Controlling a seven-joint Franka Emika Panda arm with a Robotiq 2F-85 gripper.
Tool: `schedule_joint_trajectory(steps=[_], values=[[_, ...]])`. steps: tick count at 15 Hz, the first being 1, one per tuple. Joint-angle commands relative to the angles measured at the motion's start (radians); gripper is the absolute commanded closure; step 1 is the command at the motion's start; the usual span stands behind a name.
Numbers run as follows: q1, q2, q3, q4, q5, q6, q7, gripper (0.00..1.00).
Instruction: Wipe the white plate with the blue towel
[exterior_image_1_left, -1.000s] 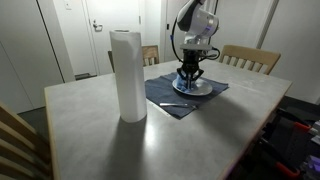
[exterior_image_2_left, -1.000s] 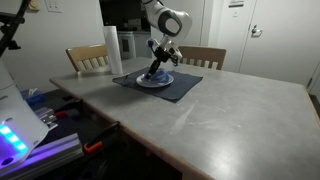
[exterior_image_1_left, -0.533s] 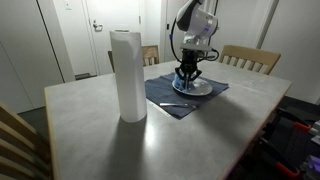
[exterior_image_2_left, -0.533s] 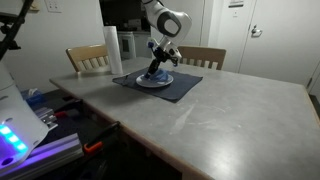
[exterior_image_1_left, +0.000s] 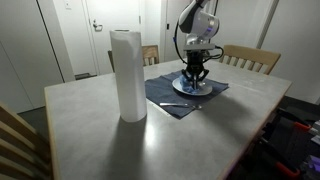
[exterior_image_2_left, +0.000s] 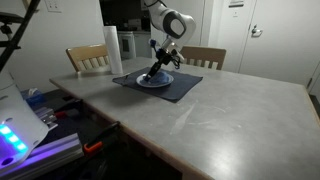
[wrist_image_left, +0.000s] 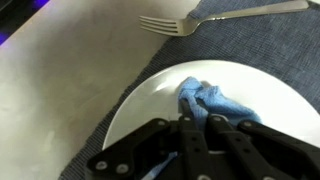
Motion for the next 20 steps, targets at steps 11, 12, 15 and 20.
schedule_joint_trajectory(steps=[11, 12, 15, 20], values=[[0.076, -0.024, -0.058, -0.079, -0.111, 0.367, 0.333, 0.98], [0.076, -0.027, -0.049, -0.086, -0.103, 0.392, 0.336, 0.98], [0.061, -0.023, -0.003, -0.091, -0.07, 0.406, 0.301, 0.98], [0.01, -0.017, 0.075, -0.077, 0.018, 0.352, 0.144, 0.98]])
